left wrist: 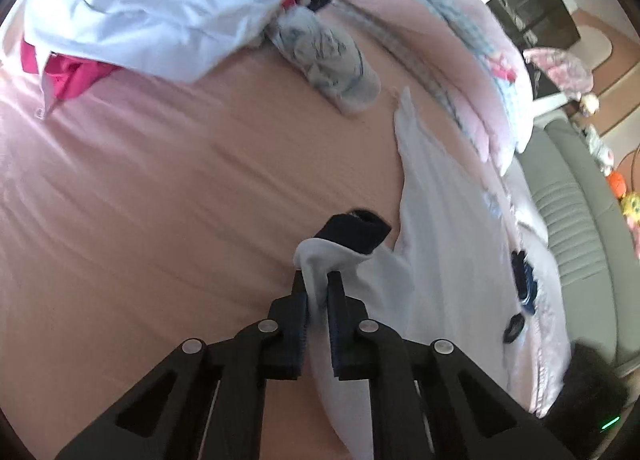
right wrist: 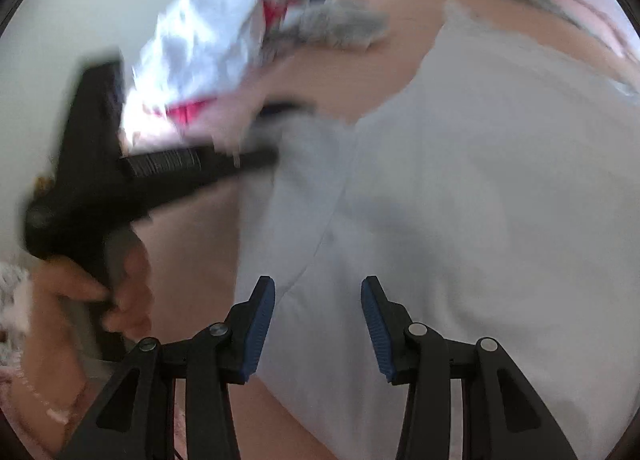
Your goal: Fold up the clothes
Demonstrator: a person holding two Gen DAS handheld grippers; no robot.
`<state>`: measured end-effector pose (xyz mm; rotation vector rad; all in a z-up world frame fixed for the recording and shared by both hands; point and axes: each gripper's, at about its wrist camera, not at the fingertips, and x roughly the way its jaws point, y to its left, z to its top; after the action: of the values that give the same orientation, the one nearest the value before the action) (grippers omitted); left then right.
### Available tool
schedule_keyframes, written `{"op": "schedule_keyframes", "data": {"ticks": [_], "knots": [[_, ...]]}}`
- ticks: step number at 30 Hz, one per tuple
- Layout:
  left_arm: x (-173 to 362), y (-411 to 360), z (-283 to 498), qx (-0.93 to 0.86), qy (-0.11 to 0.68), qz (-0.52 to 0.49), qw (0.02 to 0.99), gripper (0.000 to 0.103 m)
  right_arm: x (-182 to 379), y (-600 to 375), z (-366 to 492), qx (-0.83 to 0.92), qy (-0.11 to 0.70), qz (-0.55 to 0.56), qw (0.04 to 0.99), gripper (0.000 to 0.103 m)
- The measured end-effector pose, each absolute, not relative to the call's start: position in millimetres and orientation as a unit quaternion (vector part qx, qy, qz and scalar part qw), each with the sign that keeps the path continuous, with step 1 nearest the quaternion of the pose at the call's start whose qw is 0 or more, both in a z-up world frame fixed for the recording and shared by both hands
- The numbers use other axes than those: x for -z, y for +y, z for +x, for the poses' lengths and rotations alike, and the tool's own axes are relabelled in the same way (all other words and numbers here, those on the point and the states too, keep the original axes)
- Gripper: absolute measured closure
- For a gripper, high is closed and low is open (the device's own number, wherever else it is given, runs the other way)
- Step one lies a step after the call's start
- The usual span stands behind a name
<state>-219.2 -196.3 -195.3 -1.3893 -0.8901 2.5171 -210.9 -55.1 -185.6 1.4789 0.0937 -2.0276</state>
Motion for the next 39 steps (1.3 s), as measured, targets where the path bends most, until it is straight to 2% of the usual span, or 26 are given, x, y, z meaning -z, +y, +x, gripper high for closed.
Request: {"op": "schedule_keyframes", "data": {"ticks": [3, 5, 9, 12, 15, 17, 18, 19, 24, 26, 28, 30, 31, 32, 34, 37, 39], "knots": [[189.2, -197.8, -217.6, -0.833, -0.31, -0.45, 0.091, 0.098, 187.0, -58.3, -197.0, 0.774, 0.059, 0.547, 0.314, 0.058], [176.6, -182.7, -225.2, -0.835, -0.304, -0.437, 0.137, 0.098, 180.5, -37.5, -194.4, 0.773, 0.02, 0.554, 0.306, 0.058], [166.0, -125.6, -228.4, -0.82, -0.28, -0.442, 0.234, 0.098, 152.6, 32.1, -206.6, 0.826, -0.064, 0.521, 0.204, 0.058], [186.5, -82.7, -232.0, -0.773, -0.274, -0.494, 0.29, 0.095, 138.9, 60.9, -224.3, 0.845, -0.058, 0.508, 0.154, 0.058], [184.4, -84.4, -228.8, -0.774, -0.263, -0.492, 0.299, 0.09, 131.5, 70.7, -239.3, 0.85, -0.042, 0.506, 0.141, 0.058], [172.6, -106.6, -224.5, -0.771, -0.302, -0.461, 0.319, 0.076, 129.5, 72.3, -247.9, 0.847, -0.053, 0.508, 0.15, 0.058], [164.9, -120.5, -220.7, -0.771, -0.323, -0.439, 0.33, 0.054, 129.2, 72.1, -251.9, 0.844, -0.061, 0.509, 0.157, 0.058], [160.6, -131.6, -217.6, -0.775, -0.332, -0.424, 0.329, 0.04, 129.5, 71.6, -254.1, 0.841, -0.065, 0.511, 0.164, 0.058], [161.4, -185.8, -210.3, -0.81, -0.364, -0.39, 0.244, 0.04, 110.3, 31.0, -258.6, 0.844, -0.045, 0.481, 0.233, 0.058], [167.2, -199.4, -210.9, -0.822, -0.352, -0.401, 0.2, 0.041, 106.8, 7.3, -250.4, 0.837, -0.013, 0.474, 0.273, 0.058], [174.9, -200.4, -214.9, -0.83, -0.326, -0.422, 0.165, 0.053, 121.4, -17.1, -246.4, 0.812, 0.048, 0.502, 0.293, 0.058], [182.9, -190.5, -217.4, -0.837, -0.286, -0.443, 0.143, 0.06, 148.1, -30.1, -246.6, 0.803, 0.114, 0.526, 0.257, 0.058], [181.0, -179.9, -216.6, -0.852, -0.248, -0.445, 0.117, 0.074, 160.0, -35.1, -247.1, 0.798, 0.143, 0.535, 0.239, 0.058], [177.4, -169.4, -213.7, -0.876, -0.196, -0.434, 0.078, 0.08, 163.8, -32.3, -250.0, 0.802, 0.146, 0.534, 0.224, 0.058], [173.8, -150.6, -207.3, -0.9, -0.122, -0.413, 0.06, 0.082, 159.7, -24.1, -255.4, 0.82, 0.14, 0.519, 0.197, 0.058], [178.4, -133.2, -212.6, -0.889, -0.116, -0.427, 0.115, 0.082, 138.3, -4.0, -262.6, 0.856, 0.094, 0.483, 0.157, 0.058], [182.8, -122.0, -217.7, -0.881, -0.111, -0.439, 0.14, 0.082, 127.0, 14.2, -269.7, 0.865, 0.026, 0.478, 0.151, 0.058]]}}
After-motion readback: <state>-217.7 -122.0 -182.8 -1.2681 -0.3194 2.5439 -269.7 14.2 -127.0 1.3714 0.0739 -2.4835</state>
